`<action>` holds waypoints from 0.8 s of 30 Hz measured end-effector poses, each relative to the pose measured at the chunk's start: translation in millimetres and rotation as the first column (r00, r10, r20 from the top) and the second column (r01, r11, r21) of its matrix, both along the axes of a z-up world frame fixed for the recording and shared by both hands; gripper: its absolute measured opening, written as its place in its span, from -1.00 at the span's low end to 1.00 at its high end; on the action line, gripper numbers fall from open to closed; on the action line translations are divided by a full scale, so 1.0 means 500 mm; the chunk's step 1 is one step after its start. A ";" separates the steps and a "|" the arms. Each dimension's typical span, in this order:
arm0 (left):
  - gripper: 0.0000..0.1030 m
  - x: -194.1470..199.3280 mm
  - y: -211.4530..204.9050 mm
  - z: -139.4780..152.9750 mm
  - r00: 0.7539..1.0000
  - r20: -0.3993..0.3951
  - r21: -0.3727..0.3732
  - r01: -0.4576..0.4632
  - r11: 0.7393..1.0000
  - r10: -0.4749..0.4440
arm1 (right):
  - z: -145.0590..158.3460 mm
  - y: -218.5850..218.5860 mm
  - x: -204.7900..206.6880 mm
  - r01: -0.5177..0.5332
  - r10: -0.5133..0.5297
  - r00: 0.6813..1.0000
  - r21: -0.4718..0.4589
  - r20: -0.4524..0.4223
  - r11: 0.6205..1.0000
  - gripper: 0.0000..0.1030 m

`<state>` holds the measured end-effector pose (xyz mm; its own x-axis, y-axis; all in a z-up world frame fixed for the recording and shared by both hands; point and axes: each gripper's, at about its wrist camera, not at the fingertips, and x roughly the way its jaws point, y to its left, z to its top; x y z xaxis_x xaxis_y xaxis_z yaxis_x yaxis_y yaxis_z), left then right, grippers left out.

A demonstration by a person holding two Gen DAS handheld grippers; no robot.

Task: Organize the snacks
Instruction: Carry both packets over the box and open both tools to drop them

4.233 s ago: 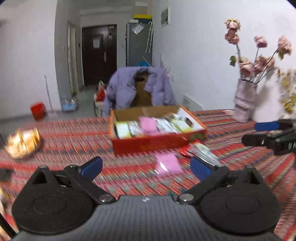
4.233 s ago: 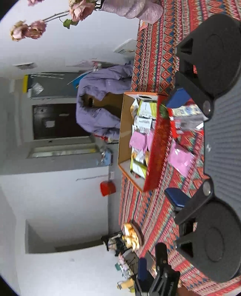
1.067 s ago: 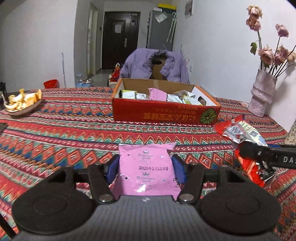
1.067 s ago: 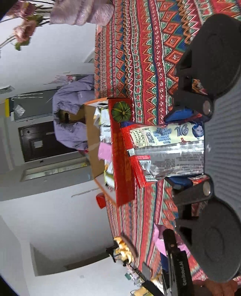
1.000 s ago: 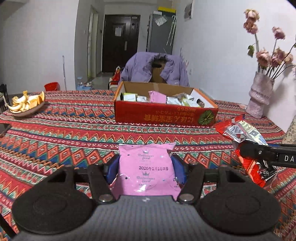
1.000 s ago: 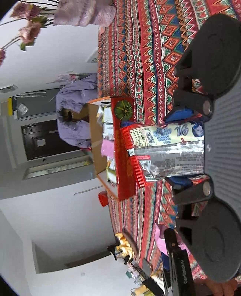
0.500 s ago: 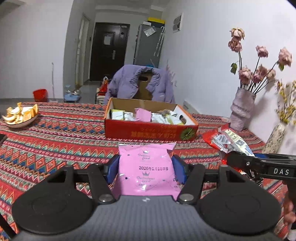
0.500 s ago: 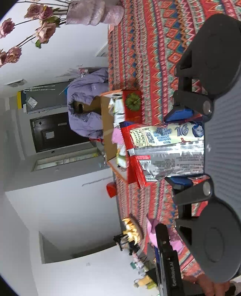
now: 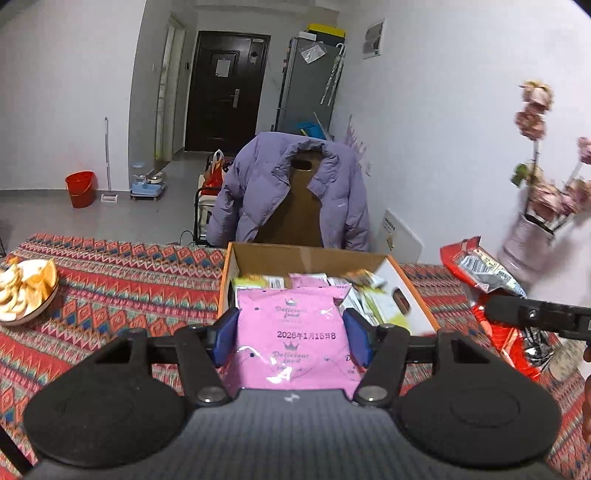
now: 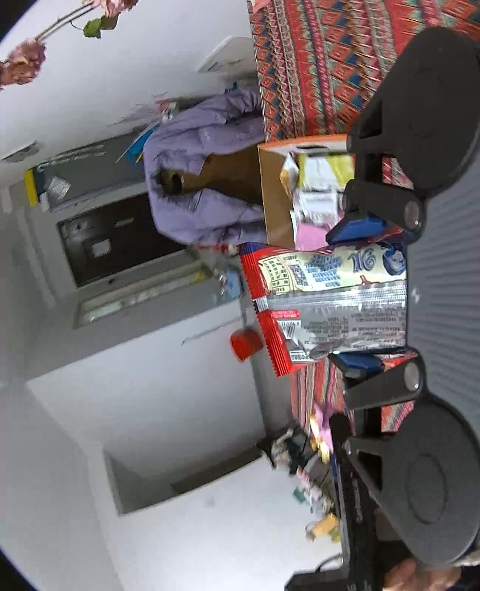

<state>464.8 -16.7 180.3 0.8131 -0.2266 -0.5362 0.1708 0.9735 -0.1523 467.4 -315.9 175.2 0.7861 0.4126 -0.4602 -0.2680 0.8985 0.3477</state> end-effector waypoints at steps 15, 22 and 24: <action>0.20 0.384 -0.088 -0.146 0.991 -0.132 0.090 0.030 0.996 -0.018 | -0.167 0.041 0.407 0.060 -0.084 0.977 -0.127 -0.198 0.990 0.13; 0.20 0.529 -0.137 -0.224 0.982 -0.186 0.158 -0.010 0.987 0.039 | -0.262 0.061 0.531 0.075 -0.117 0.950 -0.154 -0.289 0.985 0.13; 0.20 0.551 -0.144 -0.245 0.977 -0.206 0.179 -0.026 0.984 0.063 | -0.277 0.072 0.552 0.068 -0.116 0.946 -0.165 -0.302 0.984 0.13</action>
